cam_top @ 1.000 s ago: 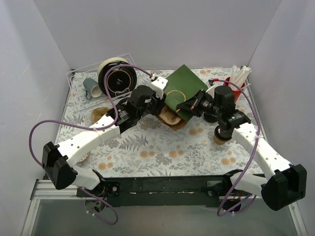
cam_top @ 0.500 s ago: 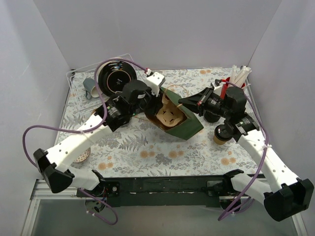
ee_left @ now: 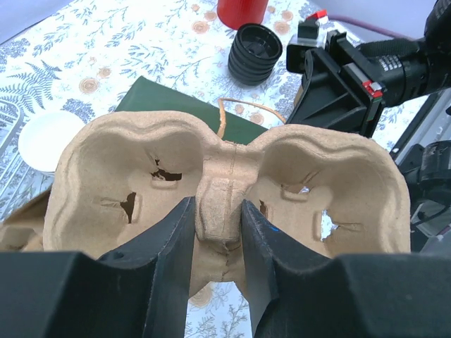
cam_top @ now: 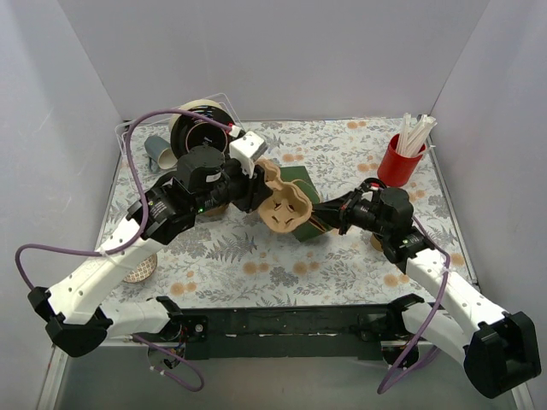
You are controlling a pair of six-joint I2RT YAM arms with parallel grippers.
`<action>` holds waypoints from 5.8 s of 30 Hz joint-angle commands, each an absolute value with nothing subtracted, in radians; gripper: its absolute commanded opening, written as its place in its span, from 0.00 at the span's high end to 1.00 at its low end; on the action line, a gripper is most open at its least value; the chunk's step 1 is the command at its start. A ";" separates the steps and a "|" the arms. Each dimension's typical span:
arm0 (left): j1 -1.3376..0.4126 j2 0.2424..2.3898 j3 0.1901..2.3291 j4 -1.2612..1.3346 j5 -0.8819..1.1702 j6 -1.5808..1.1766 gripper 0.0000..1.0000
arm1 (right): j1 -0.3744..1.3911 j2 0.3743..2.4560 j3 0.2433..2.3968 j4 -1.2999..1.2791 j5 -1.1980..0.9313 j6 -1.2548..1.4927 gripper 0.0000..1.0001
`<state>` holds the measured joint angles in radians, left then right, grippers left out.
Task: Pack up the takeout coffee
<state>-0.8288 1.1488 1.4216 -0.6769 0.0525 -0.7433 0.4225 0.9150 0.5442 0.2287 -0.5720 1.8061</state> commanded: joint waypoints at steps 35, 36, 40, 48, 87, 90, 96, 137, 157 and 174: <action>-0.822 1.457 1.681 -0.362 -0.052 -0.559 0.92 | 0.196 1.364 1.687 -0.804 -0.387 0.578 0.52; -0.822 1.472 1.695 -0.356 -0.055 -0.554 0.92 | 0.198 1.355 1.663 -0.802 -0.390 0.565 0.52; -0.822 1.512 1.756 -0.333 -0.028 -0.552 0.92 | 0.198 1.304 1.585 -0.785 -0.394 0.551 0.52; -0.816 1.586 1.809 -0.276 -0.029 -0.489 0.91 | 0.198 1.269 1.562 -0.810 -0.351 0.517 0.51; -0.730 1.595 1.620 -0.327 0.140 -0.460 0.90 | 0.258 1.295 1.453 -0.758 -0.368 0.299 0.55; -0.730 1.591 1.609 -0.330 0.143 -0.460 0.90 | 0.264 1.296 1.450 -0.769 -0.335 0.288 0.63; -0.730 1.597 1.621 -0.353 0.143 -0.491 0.90 | 0.267 1.287 1.436 -0.743 -0.333 0.293 0.96; -0.776 1.627 1.566 -0.534 0.067 -0.733 0.92 | 0.272 1.220 1.367 -0.676 -0.314 0.399 0.99; -0.816 1.644 1.692 -0.719 0.097 -0.888 0.89 | 0.271 1.206 1.358 -0.686 -0.285 0.403 0.99; -0.831 1.683 1.824 -0.818 -0.054 -0.887 0.36 | 0.272 1.189 1.373 -0.698 -0.288 0.402 0.99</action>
<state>-0.8253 1.7004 1.7199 -0.7918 0.0063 -0.8936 0.2707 1.2217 1.3582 -0.7071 -0.2935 0.4007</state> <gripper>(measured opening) 0.614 0.023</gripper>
